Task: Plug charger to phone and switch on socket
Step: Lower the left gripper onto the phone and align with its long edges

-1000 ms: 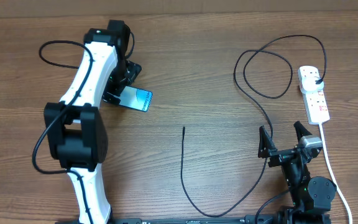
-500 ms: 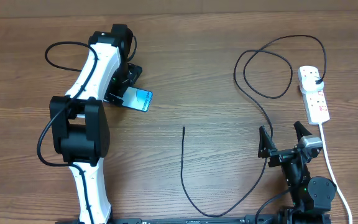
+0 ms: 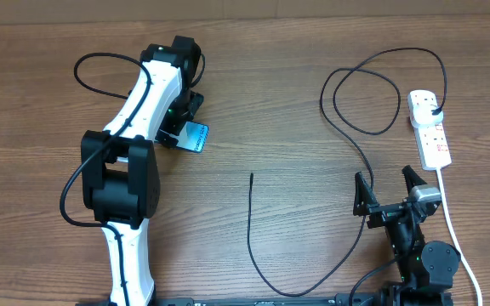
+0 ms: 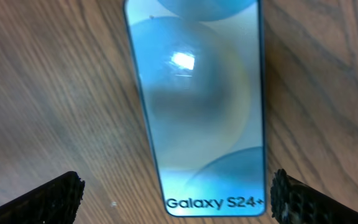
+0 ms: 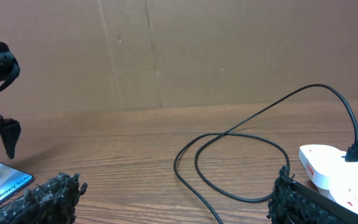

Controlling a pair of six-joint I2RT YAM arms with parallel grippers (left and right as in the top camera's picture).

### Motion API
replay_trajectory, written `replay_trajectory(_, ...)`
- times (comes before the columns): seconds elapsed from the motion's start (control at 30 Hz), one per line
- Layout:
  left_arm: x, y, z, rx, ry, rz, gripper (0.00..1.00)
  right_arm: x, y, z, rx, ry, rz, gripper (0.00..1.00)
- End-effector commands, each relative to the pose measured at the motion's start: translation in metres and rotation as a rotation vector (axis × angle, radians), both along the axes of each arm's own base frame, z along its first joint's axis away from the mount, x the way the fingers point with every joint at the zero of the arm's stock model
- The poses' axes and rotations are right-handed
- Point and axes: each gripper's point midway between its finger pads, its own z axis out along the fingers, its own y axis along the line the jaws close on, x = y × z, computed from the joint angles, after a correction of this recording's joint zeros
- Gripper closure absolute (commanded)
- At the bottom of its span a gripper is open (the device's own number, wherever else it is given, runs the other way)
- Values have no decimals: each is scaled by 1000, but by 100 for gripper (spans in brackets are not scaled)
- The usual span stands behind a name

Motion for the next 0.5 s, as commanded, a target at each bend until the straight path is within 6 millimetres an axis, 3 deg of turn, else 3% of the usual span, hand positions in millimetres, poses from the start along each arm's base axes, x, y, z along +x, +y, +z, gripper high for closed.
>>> replay_trajectory(0.0,1,10,1,44,3,23,0,0,0,-2,-4,-5,-4,0)
replay_trajectory(0.13,1,11,5,48,-3,3,0,0,0,-2,-4,-5,-4,0)
replay_trajectory(0.3,2,11,29,40,-43,-56,0,0,0,-2,-4,-5,-4,0)
replay_trajectory(0.47,-3,16,78,50,-134,-99,0,0,0,-2,-4,-5,-4,0)
